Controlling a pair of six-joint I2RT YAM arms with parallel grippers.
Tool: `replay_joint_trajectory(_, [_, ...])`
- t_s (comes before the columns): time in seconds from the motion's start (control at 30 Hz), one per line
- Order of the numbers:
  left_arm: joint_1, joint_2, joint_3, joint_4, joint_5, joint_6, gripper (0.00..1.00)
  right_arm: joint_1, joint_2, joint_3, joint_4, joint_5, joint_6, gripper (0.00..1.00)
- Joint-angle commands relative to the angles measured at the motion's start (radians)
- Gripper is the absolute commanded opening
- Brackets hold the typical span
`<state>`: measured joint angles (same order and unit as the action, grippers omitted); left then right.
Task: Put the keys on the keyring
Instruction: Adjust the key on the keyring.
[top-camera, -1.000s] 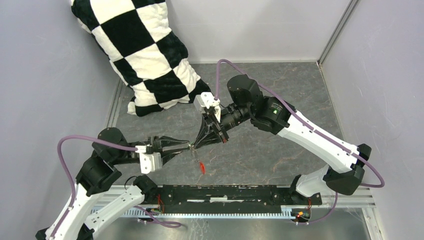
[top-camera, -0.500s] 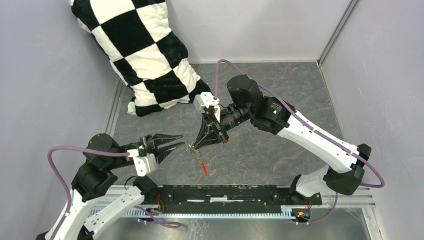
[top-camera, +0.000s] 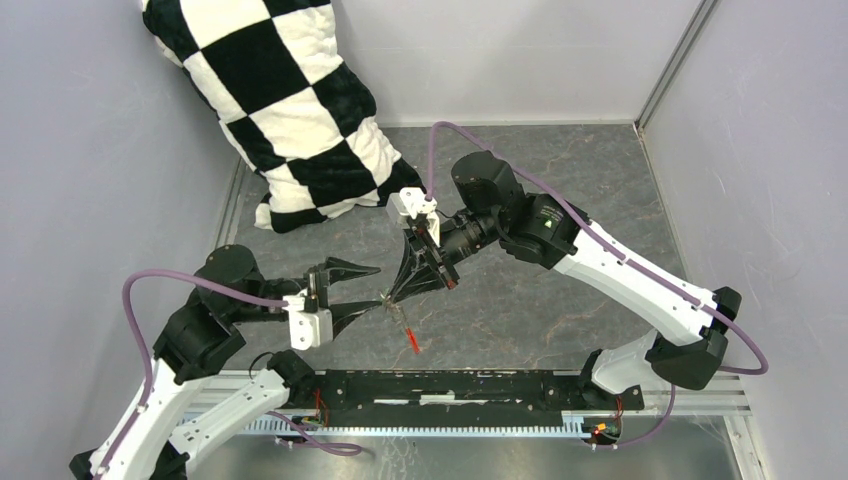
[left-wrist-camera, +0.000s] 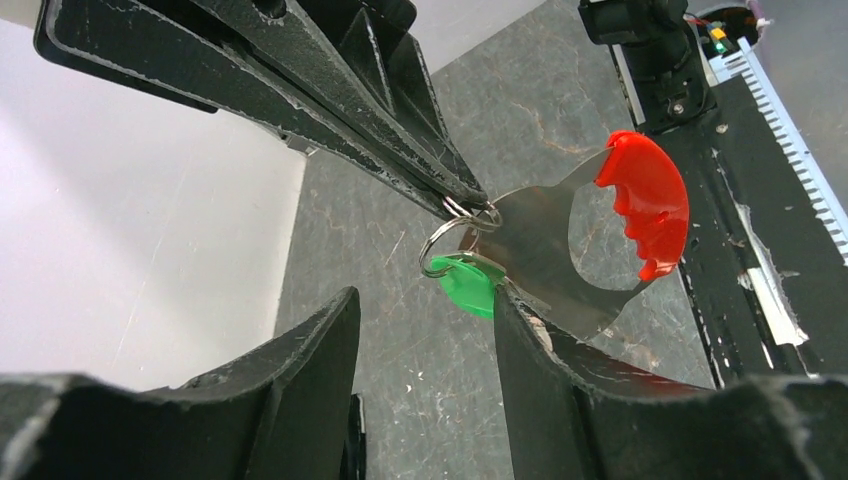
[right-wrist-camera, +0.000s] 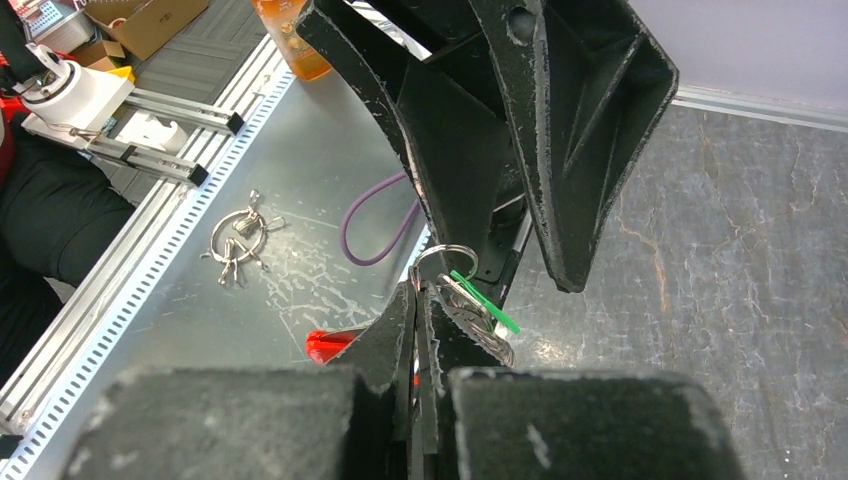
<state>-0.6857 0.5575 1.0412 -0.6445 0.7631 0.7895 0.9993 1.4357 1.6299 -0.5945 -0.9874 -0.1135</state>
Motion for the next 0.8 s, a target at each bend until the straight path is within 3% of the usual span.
replay_joint_trajectory(0.0, [0.0,0.024,0.061,-0.029,0.032,0.116,0.58,-0.002,-0.006,0.014,0.01,-0.026,-0.011,0.01])
replay_joint_trajectory(0.23, [0.0,0.033,0.079,-0.068,0.077,0.143,0.4,-0.004,-0.004,0.009,0.002,-0.012,-0.011,0.0])
replay_joint_trajectory(0.4, [0.0,0.03,0.086,-0.09,0.125,0.142,0.34,-0.002,0.002,0.018,-0.015,0.018,-0.017,0.01])
replay_joint_trajectory(0.63, [0.0,0.041,0.082,-0.1,0.135,0.173,0.36,-0.002,-0.001,0.011,-0.019,0.023,-0.017,0.01])
replay_joint_trajectory(0.77, [0.0,0.05,0.075,-0.101,0.126,0.204,0.51,-0.004,0.0,0.004,-0.02,0.015,-0.018,0.01])
